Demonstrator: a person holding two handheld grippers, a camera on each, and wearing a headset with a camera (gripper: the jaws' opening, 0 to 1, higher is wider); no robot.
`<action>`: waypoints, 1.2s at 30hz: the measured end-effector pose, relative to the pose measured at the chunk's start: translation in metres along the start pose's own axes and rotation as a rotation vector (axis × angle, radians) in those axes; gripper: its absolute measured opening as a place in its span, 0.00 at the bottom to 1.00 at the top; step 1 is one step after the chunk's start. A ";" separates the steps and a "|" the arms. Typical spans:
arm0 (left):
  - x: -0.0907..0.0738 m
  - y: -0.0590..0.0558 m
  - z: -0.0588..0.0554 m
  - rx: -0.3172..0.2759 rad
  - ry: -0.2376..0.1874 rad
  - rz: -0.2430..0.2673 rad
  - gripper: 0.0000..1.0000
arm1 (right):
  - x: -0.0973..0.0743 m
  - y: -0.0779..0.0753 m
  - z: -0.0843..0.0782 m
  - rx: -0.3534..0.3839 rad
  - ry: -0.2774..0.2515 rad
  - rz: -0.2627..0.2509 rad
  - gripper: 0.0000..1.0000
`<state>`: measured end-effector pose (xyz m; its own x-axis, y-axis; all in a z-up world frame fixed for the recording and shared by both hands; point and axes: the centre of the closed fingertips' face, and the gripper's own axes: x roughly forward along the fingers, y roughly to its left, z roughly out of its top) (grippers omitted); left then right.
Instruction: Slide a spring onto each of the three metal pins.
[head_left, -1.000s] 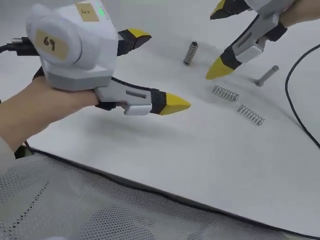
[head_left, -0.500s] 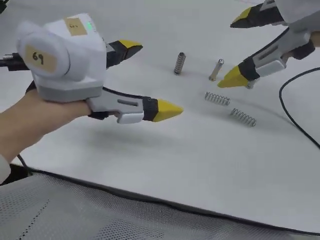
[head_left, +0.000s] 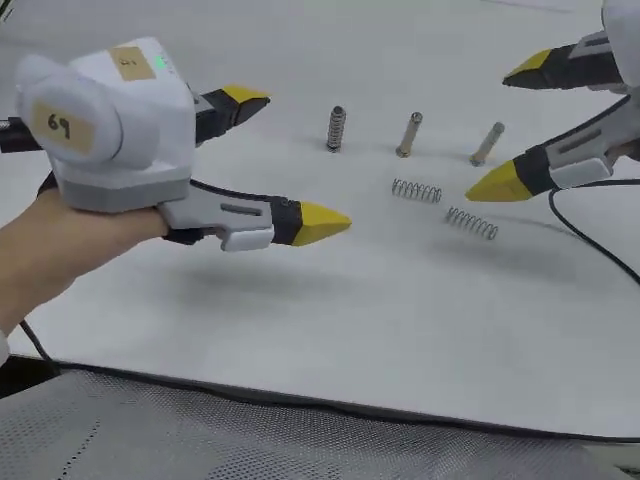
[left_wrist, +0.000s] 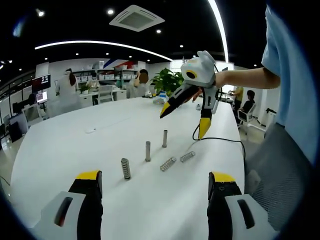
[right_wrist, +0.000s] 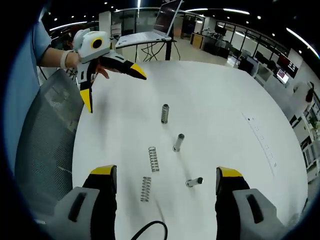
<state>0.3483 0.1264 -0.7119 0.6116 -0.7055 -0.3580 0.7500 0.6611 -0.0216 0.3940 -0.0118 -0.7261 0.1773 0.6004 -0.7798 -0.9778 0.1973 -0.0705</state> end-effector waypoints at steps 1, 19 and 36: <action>0.000 -0.001 0.000 0.001 0.002 -0.002 0.84 | -0.002 0.001 -0.002 0.013 -0.007 -0.007 0.80; 0.007 -0.010 -0.001 0.025 0.027 -0.047 0.84 | -0.033 0.032 -0.043 0.179 -0.065 -0.093 0.79; 0.009 -0.010 -0.004 0.029 0.048 -0.064 0.83 | -0.064 0.035 -0.066 0.319 -0.178 -0.182 0.89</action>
<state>0.3451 0.1145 -0.7184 0.5496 -0.7328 -0.4012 0.7946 0.6068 -0.0195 0.3416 -0.0942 -0.7199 0.3879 0.6527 -0.6508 -0.8501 0.5263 0.0211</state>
